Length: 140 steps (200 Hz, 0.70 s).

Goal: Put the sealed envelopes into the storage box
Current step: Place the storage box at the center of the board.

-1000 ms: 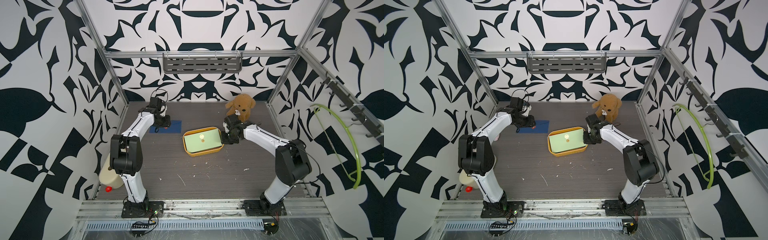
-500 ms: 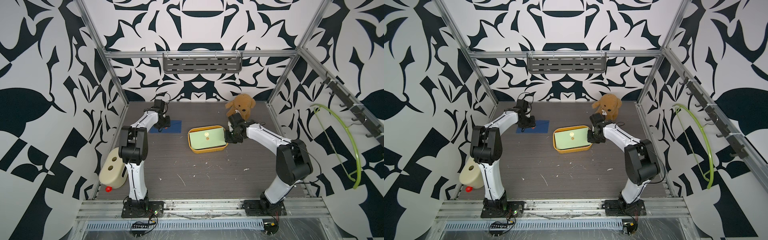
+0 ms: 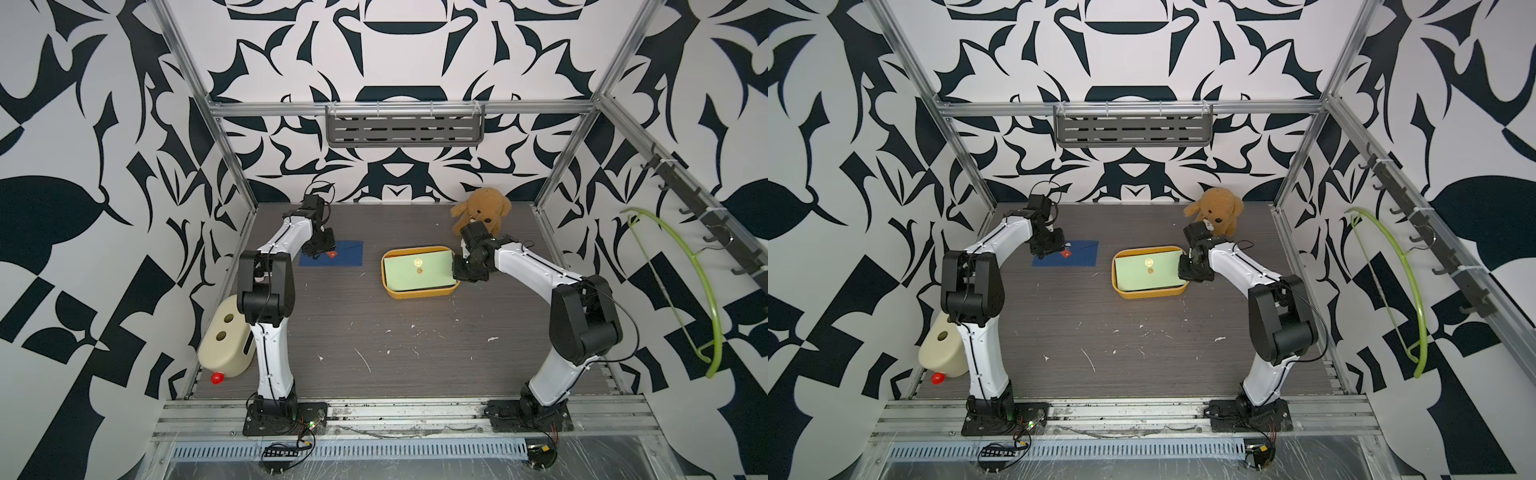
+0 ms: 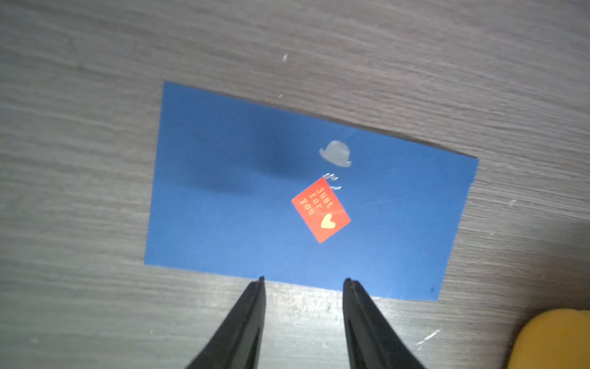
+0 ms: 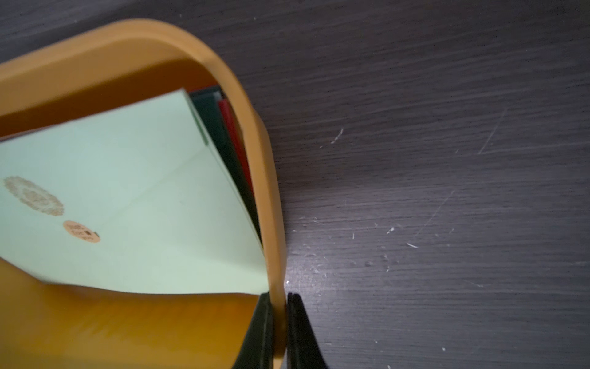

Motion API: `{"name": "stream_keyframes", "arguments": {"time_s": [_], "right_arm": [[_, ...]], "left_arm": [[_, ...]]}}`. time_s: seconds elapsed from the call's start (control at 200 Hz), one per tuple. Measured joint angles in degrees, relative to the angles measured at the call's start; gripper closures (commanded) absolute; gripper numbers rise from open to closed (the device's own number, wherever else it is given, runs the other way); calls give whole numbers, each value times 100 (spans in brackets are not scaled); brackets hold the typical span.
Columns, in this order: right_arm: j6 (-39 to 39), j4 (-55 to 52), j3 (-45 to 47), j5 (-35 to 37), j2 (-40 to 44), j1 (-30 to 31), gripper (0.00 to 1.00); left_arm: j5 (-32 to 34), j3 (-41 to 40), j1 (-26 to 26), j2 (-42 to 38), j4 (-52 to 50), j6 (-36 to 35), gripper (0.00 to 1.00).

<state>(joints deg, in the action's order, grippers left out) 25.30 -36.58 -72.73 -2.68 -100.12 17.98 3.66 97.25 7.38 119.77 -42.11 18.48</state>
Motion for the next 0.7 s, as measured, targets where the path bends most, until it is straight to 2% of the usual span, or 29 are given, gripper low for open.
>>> {"name": "stream_keyframes", "arguments": {"time_s": [0.33, 0.7], "right_arm": [[-59, 7, -201, -181, -55, 0, 57], [-109, 20, -197, -514, -2, 0, 42]], "left_arm": [[11, -356, -85, 87, -11, 332, 55], [42, -369, -214, 232, 79, 404, 55]]}}
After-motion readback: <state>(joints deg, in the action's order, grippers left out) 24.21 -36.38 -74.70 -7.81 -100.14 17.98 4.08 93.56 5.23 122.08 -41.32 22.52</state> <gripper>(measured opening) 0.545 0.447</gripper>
